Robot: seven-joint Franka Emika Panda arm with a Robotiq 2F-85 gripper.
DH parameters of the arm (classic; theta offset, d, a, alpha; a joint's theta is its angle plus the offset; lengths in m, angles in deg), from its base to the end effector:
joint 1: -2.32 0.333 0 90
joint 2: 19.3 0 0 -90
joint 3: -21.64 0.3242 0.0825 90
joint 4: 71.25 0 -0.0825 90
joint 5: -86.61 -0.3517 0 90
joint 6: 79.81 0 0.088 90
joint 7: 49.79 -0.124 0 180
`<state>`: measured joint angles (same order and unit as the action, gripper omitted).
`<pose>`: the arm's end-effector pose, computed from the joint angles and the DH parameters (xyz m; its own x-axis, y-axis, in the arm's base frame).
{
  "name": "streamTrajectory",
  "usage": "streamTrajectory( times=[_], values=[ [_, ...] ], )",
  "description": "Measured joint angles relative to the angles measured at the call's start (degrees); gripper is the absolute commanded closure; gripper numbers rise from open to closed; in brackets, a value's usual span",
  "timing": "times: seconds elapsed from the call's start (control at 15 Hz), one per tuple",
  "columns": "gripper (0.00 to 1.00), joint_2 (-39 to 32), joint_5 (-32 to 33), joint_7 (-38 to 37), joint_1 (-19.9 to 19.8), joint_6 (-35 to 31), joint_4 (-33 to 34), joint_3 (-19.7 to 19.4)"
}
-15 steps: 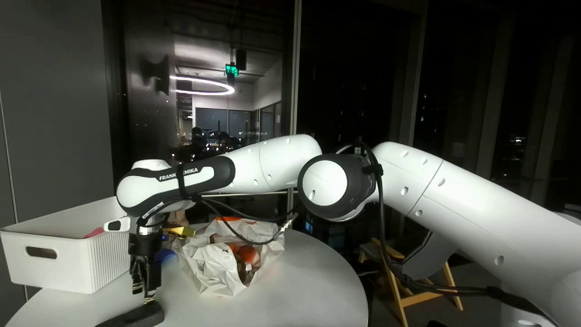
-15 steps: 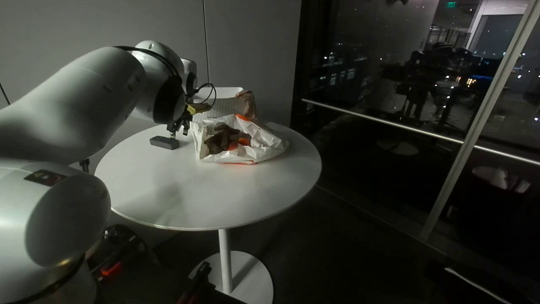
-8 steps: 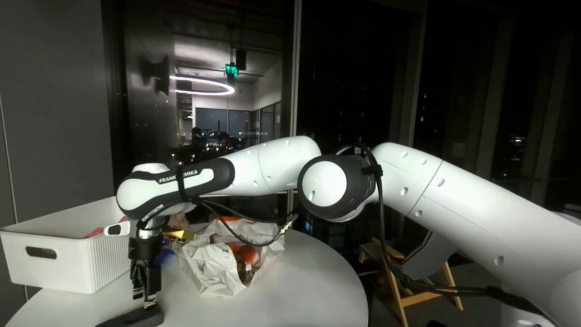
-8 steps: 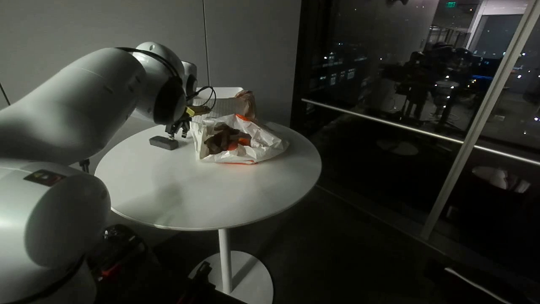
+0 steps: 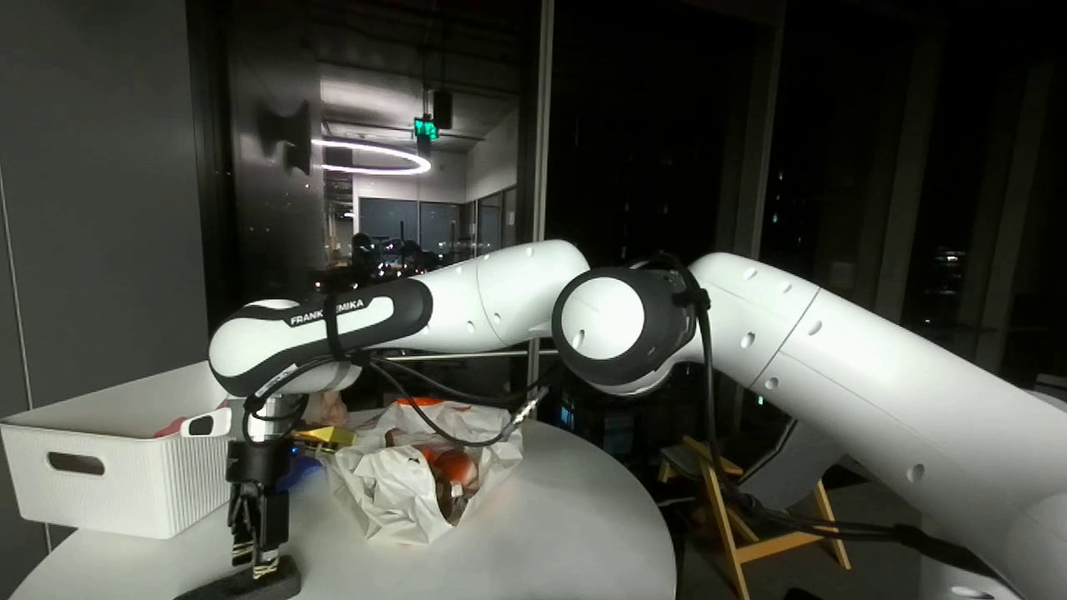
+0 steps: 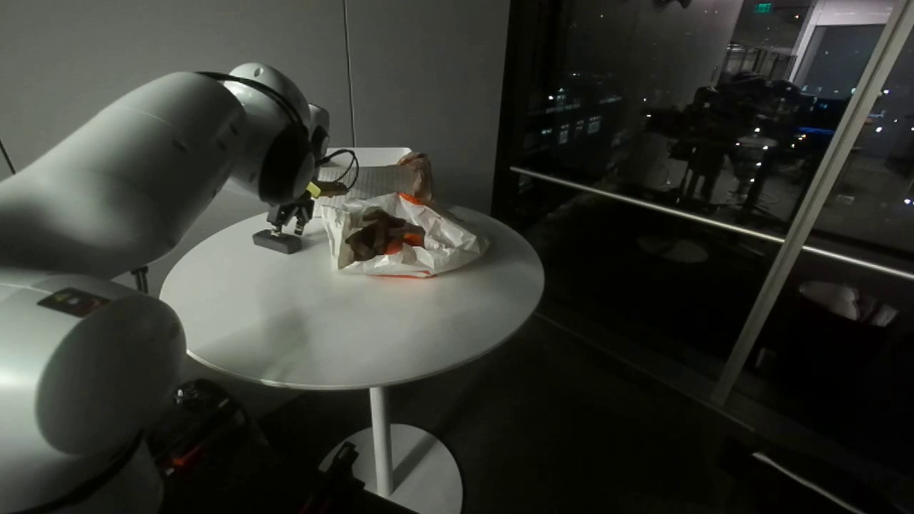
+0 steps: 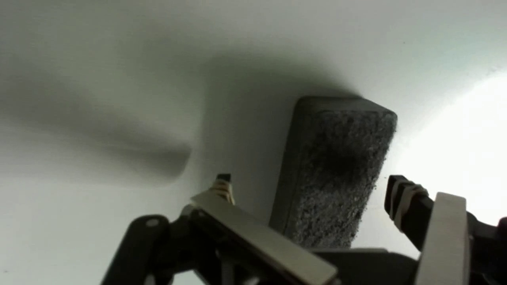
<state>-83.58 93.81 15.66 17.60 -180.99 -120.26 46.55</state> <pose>0.6563 0.3614 0.2295 -0.0803 0.9801 0.1815 0.9606 0.1247 -0.2483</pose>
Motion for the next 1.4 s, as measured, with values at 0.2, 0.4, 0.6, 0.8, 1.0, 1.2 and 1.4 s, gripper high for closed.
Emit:
streamTrajectory(
  times=[0.2, 0.4, 0.6, 0.8, 1.0, 1.2, 1.4],
  values=[
    [0.0, 1.5, -0.3, 0.0, -0.8, -0.3, -3.6, 1.1],
    [0.27, 1.7, -0.8, 0.0, -1.8, -0.7, -6.6, 1.3],
    [0.51, 1.7, -0.8, 0.0, -2.4, -4.5, -9.1, 1.1],
    [0.62, 2.8, -0.4, 0.0, -2.7, -8.4, -11.6, 0.9],
    [0.63, 5.2, 0.7, -0.5, -3.2, -13.8, -15.5, 0.2],
    [0.63, 9.1, 1.7, -2.1, -4.7, -23.4, -21.5, -0.9],
    [0.63, 15.2, 2.6, -5.2, -7.1, -34.1, -29.2, -2.2]
  ],
)
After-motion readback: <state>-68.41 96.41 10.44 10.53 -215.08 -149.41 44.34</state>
